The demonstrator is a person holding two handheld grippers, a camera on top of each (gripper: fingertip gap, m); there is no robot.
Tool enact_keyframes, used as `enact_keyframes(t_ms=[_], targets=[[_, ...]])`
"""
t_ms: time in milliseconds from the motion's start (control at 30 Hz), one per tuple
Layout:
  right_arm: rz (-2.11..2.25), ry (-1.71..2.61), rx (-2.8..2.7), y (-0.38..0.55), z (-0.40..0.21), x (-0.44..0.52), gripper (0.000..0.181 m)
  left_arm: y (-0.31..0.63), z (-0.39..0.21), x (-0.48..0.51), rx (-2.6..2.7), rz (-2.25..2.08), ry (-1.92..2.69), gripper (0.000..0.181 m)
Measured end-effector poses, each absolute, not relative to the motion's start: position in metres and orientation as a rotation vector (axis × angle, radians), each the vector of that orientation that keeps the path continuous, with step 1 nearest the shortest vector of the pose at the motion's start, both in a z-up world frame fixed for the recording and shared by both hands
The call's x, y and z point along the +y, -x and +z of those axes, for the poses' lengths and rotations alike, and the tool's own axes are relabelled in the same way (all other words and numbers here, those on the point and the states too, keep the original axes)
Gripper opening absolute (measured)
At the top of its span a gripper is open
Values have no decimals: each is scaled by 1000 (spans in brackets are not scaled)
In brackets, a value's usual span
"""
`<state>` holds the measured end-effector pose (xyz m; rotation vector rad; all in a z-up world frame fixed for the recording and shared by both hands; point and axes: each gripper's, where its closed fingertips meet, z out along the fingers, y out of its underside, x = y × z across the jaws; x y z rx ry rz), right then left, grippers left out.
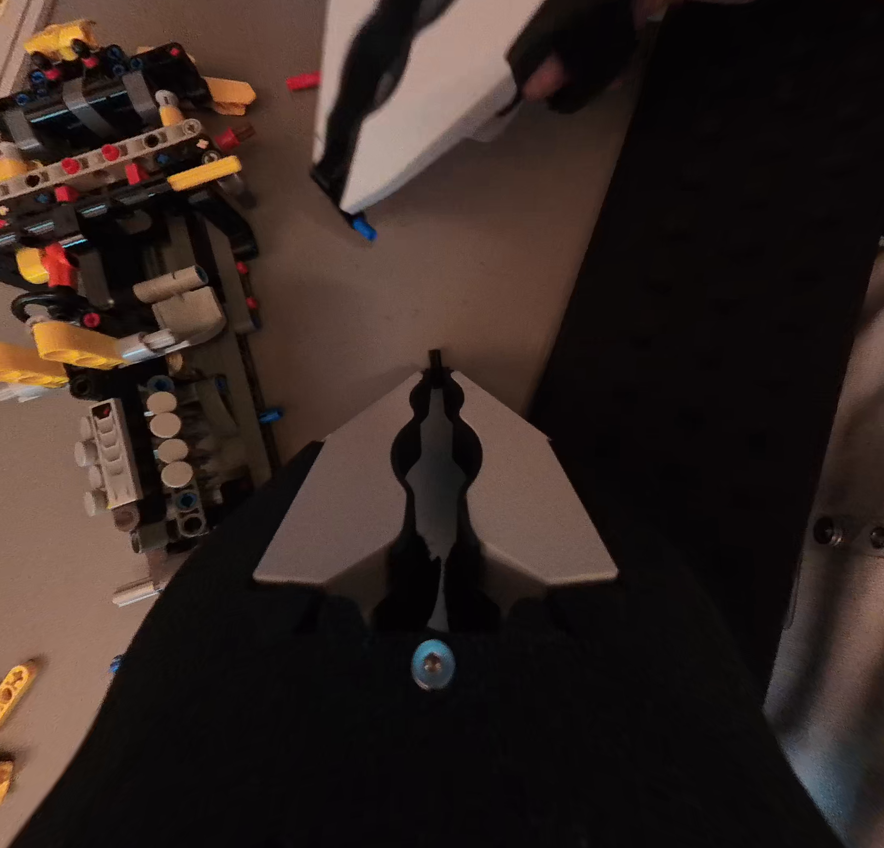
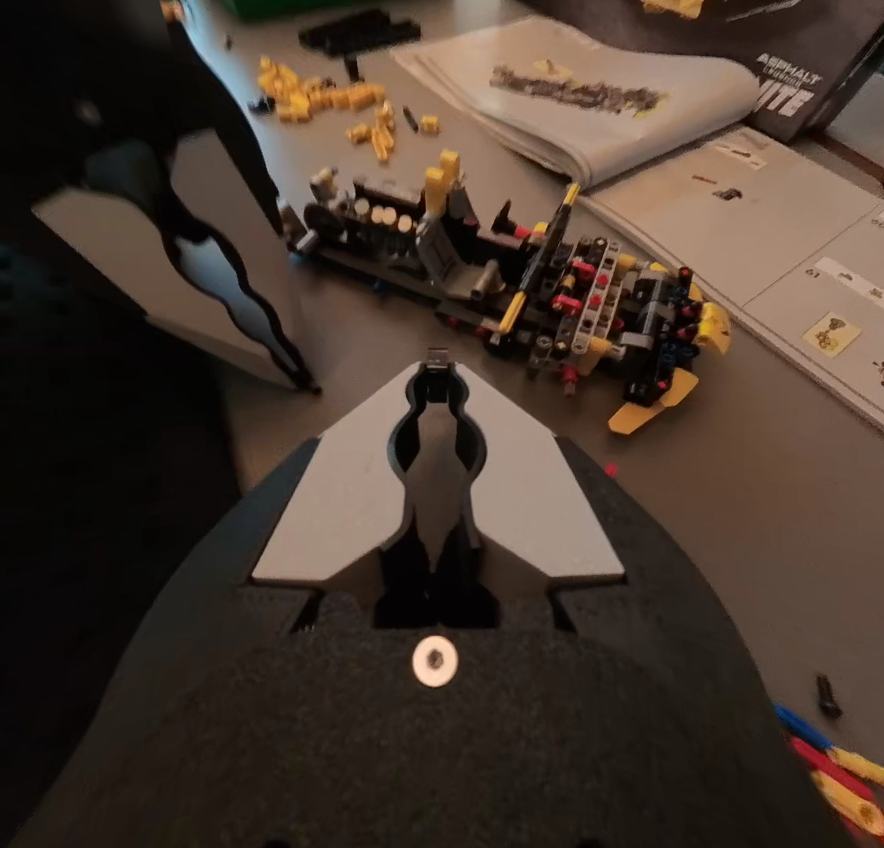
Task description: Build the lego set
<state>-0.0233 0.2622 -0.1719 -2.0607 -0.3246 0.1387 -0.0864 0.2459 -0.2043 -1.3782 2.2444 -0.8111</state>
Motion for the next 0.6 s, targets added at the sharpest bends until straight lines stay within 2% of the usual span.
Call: enact_keyframes(t_ms=[33, 333, 600], targets=[[122, 2090, -340, 23, -176, 262, 8, 85, -202, 248, 2214, -824, 1380, 5], [123, 2193, -292, 15, -191, 257, 8, 74, -155, 263, 1906, -1092, 1437, 5], [152, 2164, -305, 15, -182, 249, 31, 77, -131, 260, 1826, -1310, 1465, 5]])
